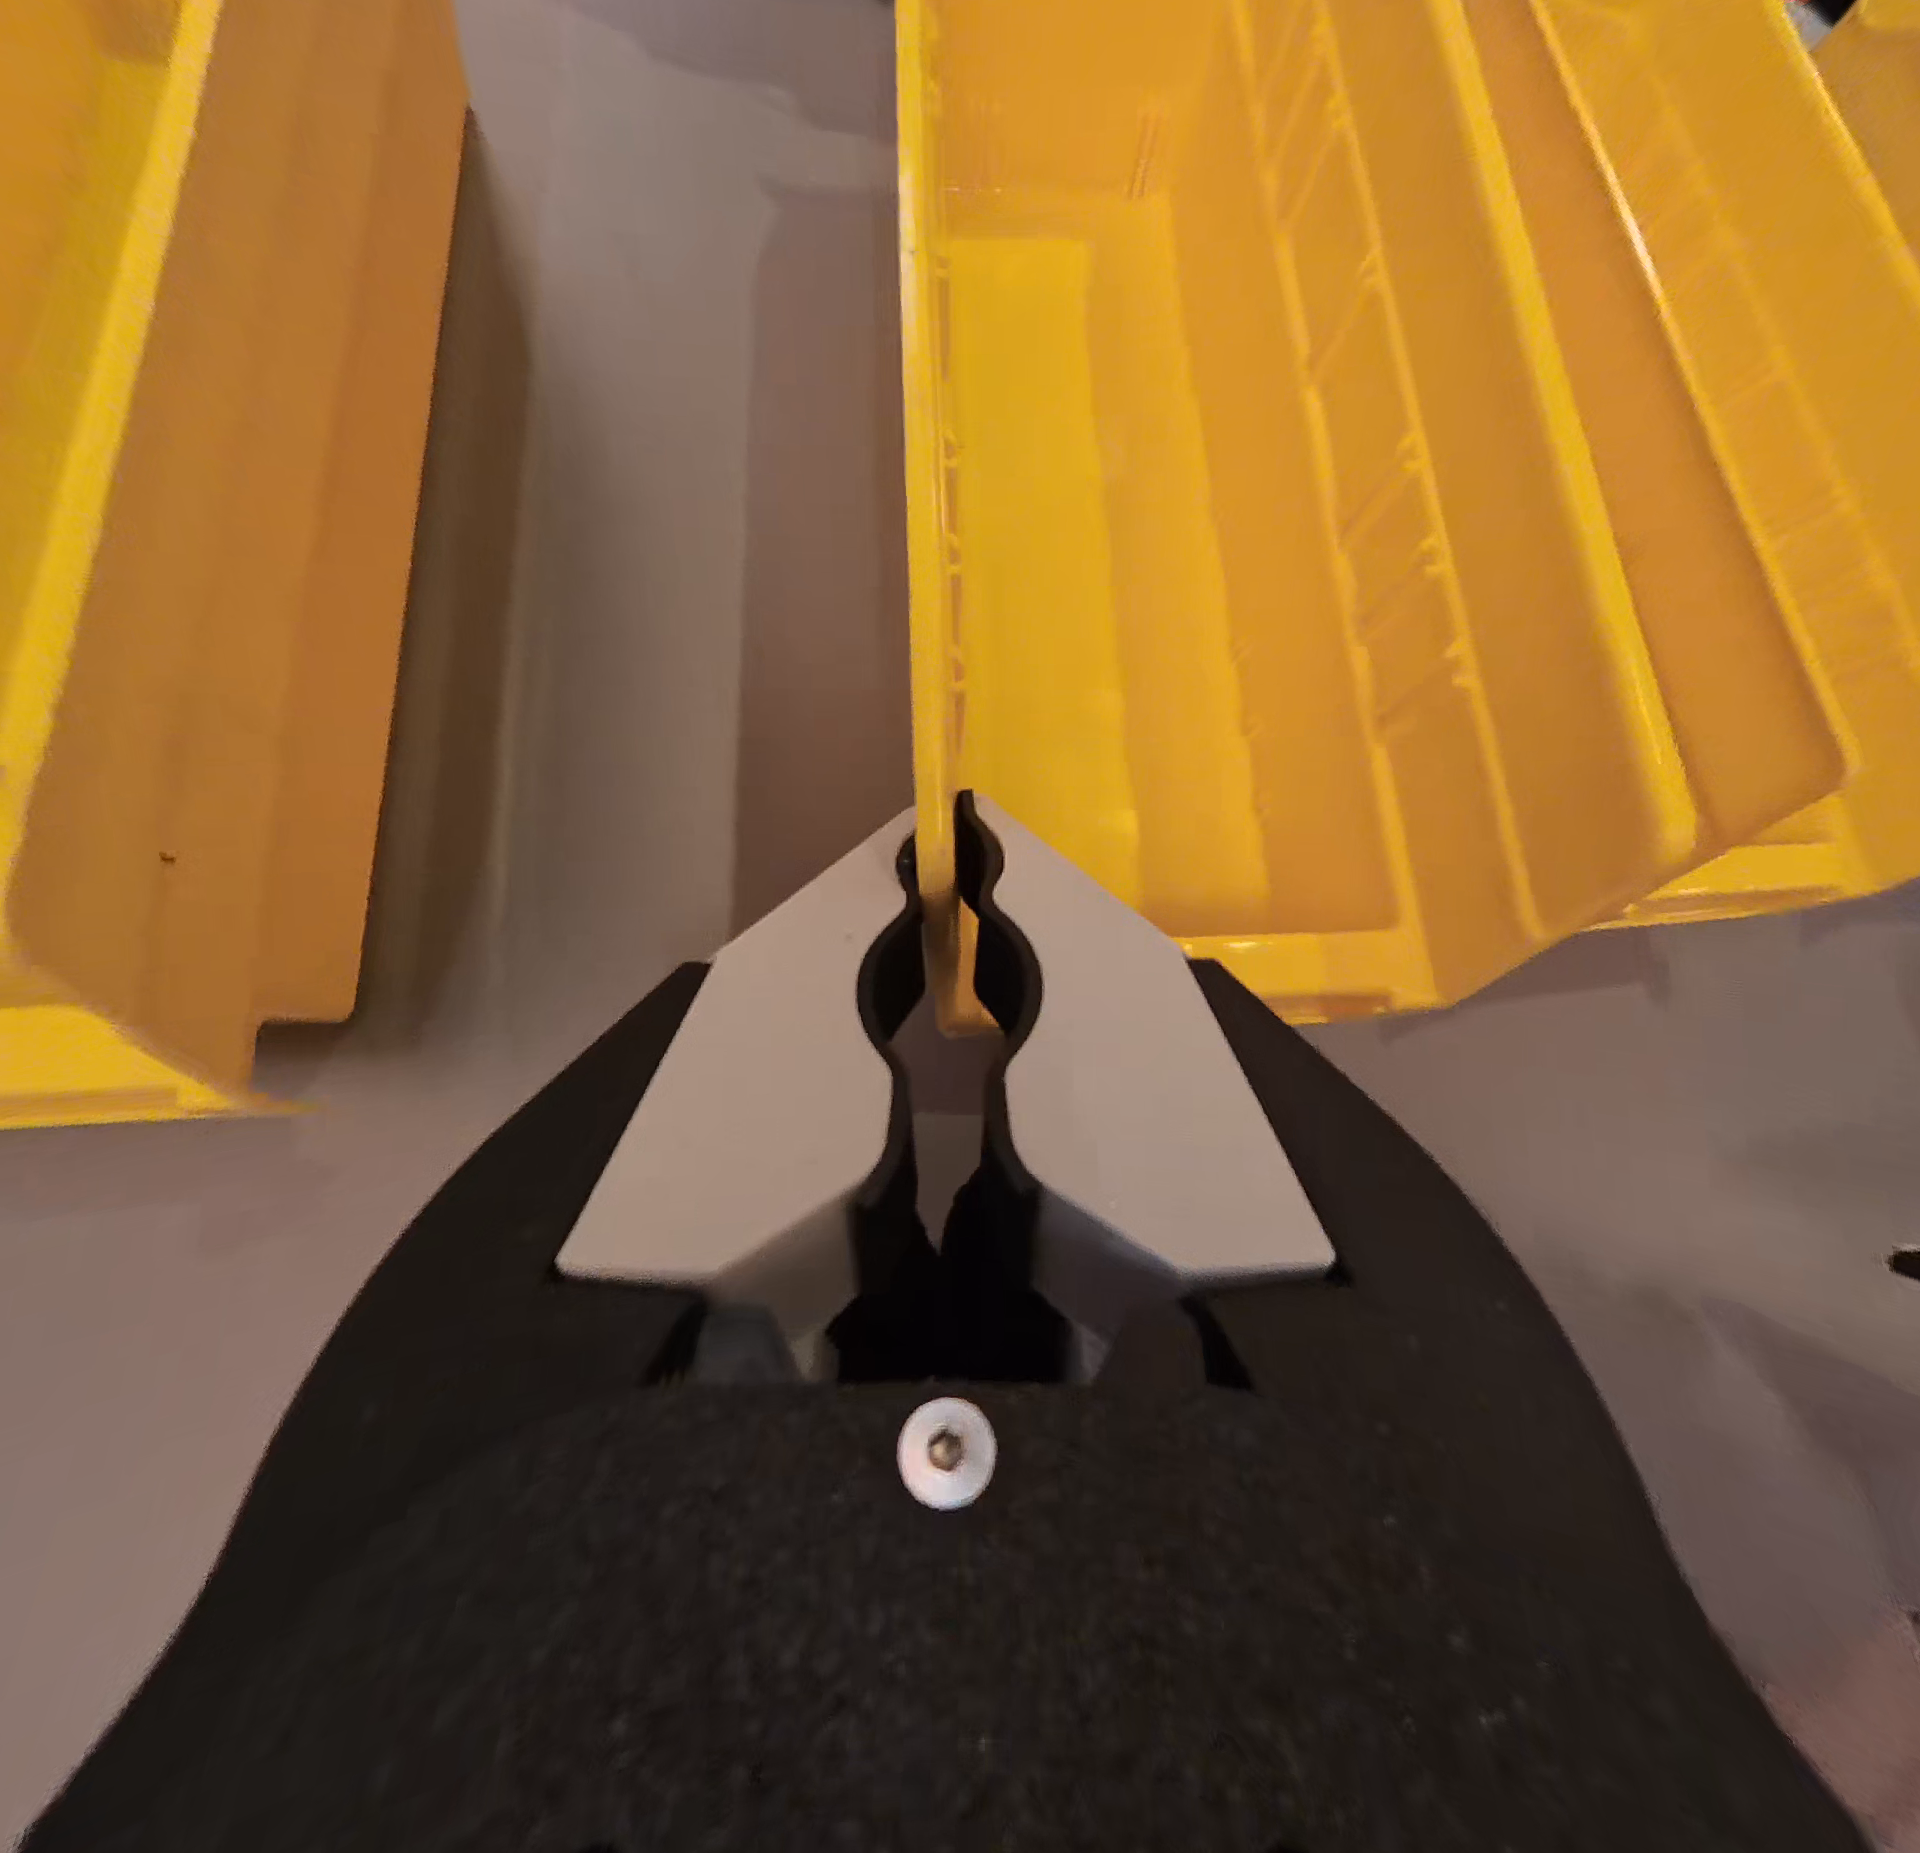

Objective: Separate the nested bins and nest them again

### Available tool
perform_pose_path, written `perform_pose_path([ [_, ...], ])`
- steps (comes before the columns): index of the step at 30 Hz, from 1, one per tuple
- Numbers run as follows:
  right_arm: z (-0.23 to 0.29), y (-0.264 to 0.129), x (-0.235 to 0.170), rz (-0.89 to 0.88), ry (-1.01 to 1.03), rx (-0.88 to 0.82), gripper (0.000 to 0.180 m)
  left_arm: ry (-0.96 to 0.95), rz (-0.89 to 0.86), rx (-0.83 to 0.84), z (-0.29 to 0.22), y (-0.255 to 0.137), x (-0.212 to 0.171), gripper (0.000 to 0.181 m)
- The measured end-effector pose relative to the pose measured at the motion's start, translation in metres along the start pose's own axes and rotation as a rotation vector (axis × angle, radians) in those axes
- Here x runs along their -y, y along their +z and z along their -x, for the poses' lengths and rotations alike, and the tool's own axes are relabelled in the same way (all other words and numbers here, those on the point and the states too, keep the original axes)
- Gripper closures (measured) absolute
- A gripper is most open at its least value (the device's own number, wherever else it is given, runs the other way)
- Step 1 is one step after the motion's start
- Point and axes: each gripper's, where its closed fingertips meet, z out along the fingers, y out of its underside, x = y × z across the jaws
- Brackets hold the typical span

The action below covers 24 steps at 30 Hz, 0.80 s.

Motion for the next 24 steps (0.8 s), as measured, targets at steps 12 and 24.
perform_pose_path([
  [12,0.004,0.004,-0.005,0.021,0.008,0.014,0.102,-0.057,-0.145,0.178,0.012,-0.013,-0.001,0.181],
  [24,0.004,0.005,-0.008,0.037,0.011,0.015,0.102,-0.04,-0.186,0.225,0.018,-0.015,-0.001,0.181],
])
